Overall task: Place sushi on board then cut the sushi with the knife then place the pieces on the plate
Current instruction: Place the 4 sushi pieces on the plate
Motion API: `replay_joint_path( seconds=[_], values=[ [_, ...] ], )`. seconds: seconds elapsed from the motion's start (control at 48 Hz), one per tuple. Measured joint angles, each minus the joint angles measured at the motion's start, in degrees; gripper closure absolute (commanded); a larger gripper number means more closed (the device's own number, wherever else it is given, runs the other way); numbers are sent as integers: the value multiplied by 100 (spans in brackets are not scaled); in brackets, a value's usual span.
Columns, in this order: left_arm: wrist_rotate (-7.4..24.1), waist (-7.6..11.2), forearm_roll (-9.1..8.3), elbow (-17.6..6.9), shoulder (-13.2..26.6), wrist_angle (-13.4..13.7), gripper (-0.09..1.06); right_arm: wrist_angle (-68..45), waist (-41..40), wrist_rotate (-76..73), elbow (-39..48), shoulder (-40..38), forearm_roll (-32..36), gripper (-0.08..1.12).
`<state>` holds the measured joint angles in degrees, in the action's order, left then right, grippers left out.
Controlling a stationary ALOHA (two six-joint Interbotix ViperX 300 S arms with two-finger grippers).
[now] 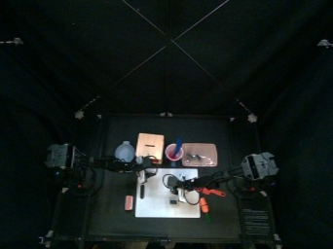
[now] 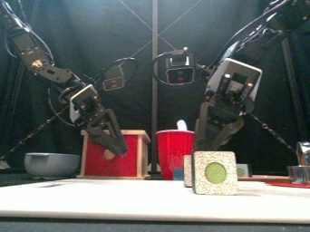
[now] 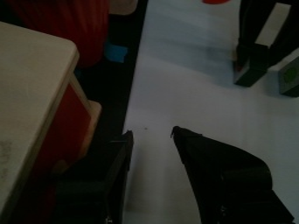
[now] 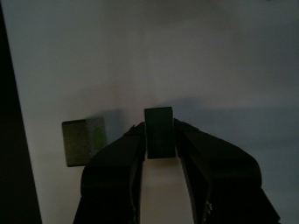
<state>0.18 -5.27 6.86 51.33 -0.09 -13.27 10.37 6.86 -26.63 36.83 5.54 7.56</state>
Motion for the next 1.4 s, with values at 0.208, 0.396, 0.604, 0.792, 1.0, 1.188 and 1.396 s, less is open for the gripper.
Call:
replay_joint_path(
  seconds=[0.208, 0.396, 0.604, 0.792, 1.0, 1.188, 1.396],
  values=[
    [0, -9, 0, -9, 9, 0, 17, 325, -483, 9, 325, -809, -211, 41],
    [0, -9, 0, -9, 9, 9, 17, 984, -1187, -35, 782, -1828, -316, 41],
    [0, -9, 0, -18, 0, 0, 17, 1731, -2338, -62, 1257, -2760, -360, 41],
    [0, -9, 0, -18, 0, 9, 17, 1960, -3270, -26, 1503, -2971, -316, 41],
    [0, -18, 0, -26, 0, 0, 17, 1951, -3806, -26, 1688, -2786, -123, 40],
    [0, -18, 0, -26, 0, 0, 17, 1696, -4043, -35, 1775, -2329, -44, 36],
    [0, -18, 0, -26, 0, 9, 17, 1406, -4104, -26, 1784, -1934, -18, 22]
  ],
)
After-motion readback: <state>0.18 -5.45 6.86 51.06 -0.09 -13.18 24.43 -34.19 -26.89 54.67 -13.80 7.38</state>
